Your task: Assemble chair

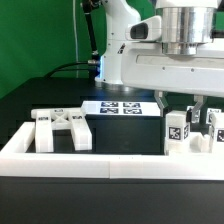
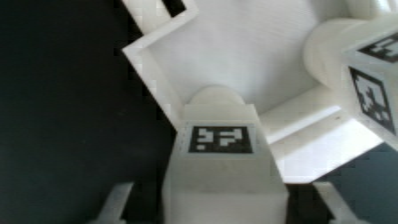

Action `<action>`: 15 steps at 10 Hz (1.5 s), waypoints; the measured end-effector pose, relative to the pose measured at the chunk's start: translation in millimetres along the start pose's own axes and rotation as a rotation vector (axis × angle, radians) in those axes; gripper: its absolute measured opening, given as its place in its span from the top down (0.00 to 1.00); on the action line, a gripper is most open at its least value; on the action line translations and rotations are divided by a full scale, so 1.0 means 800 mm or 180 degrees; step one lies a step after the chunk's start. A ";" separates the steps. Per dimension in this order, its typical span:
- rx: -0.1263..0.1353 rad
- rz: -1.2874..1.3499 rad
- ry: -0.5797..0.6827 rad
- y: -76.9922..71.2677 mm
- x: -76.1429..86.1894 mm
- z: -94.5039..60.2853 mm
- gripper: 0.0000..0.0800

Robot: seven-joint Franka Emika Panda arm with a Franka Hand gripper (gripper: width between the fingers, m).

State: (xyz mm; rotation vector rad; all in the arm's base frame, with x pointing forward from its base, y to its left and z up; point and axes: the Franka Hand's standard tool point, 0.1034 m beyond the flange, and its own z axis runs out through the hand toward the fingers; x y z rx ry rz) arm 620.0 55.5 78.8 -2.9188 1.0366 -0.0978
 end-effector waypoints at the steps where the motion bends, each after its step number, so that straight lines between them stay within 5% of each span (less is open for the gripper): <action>1: 0.0000 0.0114 -0.0001 0.000 0.000 0.000 0.61; 2: 0.0000 0.0054 -0.0001 0.000 -0.001 0.000 0.61; 4: -0.0003 -0.0184 -0.0004 -0.001 -0.001 -0.001 0.23; 11: -0.0005 -0.2252 0.0001 0.001 0.000 0.000 0.19; 15: -0.0077 -0.3139 0.0011 0.002 0.001 0.000 0.19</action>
Offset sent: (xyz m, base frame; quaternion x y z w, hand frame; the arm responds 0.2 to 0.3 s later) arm -0.0070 -0.0015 0.0058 -0.0254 -0.0128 -0.1426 0.9894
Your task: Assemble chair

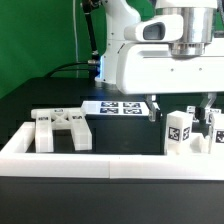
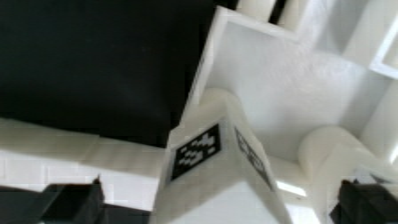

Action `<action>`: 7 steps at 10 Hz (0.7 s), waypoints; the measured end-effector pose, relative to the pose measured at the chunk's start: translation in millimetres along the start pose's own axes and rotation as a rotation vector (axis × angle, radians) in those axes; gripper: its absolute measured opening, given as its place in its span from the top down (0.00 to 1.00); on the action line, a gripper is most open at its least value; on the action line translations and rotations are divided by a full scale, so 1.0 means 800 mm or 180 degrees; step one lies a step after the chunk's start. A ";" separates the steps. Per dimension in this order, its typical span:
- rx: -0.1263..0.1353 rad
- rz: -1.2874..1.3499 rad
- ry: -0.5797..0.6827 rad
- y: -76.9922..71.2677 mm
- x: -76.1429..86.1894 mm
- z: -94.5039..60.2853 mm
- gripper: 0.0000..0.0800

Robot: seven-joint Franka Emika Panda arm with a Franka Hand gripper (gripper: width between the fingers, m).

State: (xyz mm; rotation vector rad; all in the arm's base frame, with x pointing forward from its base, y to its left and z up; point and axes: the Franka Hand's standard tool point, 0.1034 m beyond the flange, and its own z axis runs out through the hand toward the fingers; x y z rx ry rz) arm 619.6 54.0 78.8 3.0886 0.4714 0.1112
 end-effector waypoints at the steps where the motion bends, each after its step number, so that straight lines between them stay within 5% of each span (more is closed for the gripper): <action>1: -0.0034 -0.0274 -0.0010 0.001 0.000 0.000 0.19; 3: -0.0051 -0.0515 -0.0021 0.001 0.000 0.000 0.19; 4: -0.0056 -0.0563 -0.0025 0.002 0.000 0.000 0.34; 5: -0.0056 -0.0557 -0.0025 0.002 0.000 0.000 0.34; 7: -0.0057 -0.0556 -0.0025 0.002 0.000 0.000 0.64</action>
Offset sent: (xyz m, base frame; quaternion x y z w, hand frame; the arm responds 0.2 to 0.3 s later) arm 0.0055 0.0023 0.0003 0.0004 -0.0081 -0.1325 0.9912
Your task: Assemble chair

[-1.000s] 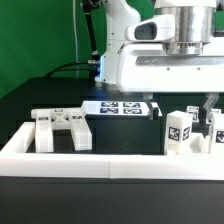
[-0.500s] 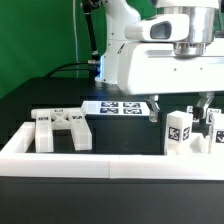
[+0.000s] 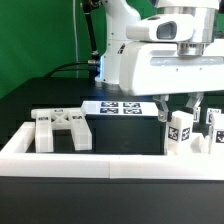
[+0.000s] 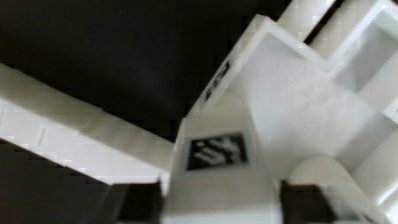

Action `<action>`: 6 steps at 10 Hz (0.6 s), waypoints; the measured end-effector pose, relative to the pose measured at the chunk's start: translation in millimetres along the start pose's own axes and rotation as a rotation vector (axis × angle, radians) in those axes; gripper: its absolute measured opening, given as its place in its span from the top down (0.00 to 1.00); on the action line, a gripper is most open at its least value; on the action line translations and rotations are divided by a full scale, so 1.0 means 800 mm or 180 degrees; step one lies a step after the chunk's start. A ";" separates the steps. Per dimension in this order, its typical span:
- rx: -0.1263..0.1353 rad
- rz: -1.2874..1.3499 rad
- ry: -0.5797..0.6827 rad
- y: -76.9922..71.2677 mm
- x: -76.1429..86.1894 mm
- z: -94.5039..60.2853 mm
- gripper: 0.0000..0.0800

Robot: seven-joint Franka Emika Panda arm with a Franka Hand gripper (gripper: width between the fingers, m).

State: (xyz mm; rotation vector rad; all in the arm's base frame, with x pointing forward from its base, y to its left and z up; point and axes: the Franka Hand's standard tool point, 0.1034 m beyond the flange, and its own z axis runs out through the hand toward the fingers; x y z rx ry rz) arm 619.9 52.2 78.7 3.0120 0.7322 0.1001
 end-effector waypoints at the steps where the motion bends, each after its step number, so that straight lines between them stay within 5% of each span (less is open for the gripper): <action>1: 0.0000 0.0070 0.0000 0.000 0.000 0.000 0.64; 3: 0.0001 0.0090 0.0000 0.000 0.000 0.000 0.64; 6: 0.0025 0.1200 0.0006 0.000 0.000 0.000 0.64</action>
Offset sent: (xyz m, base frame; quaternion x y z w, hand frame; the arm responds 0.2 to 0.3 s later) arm 0.0030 -0.0075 0.0007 -0.0165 -0.0066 0.2604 0.9653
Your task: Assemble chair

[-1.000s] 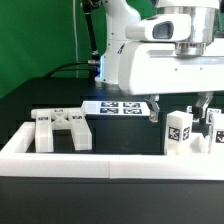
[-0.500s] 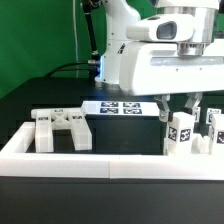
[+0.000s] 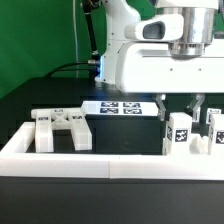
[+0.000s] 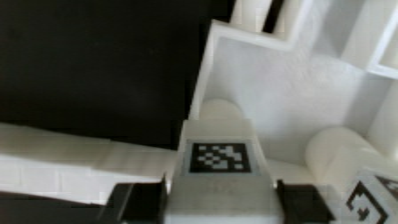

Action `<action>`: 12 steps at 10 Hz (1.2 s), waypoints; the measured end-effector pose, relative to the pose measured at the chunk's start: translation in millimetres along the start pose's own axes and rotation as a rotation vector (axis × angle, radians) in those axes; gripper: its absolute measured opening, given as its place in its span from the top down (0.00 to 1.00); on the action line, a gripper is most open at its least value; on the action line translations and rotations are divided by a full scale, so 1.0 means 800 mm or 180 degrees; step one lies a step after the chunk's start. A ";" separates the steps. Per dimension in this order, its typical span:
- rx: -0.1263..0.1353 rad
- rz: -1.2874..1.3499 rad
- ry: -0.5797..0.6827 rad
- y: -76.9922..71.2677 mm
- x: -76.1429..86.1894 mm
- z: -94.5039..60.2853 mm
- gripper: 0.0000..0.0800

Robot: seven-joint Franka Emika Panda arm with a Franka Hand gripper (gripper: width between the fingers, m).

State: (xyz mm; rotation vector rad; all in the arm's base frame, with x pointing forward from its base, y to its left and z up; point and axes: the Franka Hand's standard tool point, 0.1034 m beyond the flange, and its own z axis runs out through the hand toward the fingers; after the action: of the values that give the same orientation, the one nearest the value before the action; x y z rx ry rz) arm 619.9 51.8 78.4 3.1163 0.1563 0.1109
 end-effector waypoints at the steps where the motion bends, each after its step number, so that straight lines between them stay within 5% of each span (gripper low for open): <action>1: 0.0009 0.0439 0.0001 -0.001 0.000 0.000 0.64; 7: 0.0012 0.1487 -0.0135 -0.005 -0.010 0.001 0.63; 9: 0.0013 0.1481 -0.0134 -0.005 -0.010 0.000 0.25; 12: 0.0052 0.1437 -0.0009 -0.010 -0.017 -0.020 0.19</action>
Offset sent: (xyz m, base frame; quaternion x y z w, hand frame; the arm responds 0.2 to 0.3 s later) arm 0.0038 -0.0010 -0.0023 0.0145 -0.0049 0.2444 0.9695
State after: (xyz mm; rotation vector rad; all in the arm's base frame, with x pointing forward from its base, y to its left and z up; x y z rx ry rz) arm 604.4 58.2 93.5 3.1043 -0.5498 0.1103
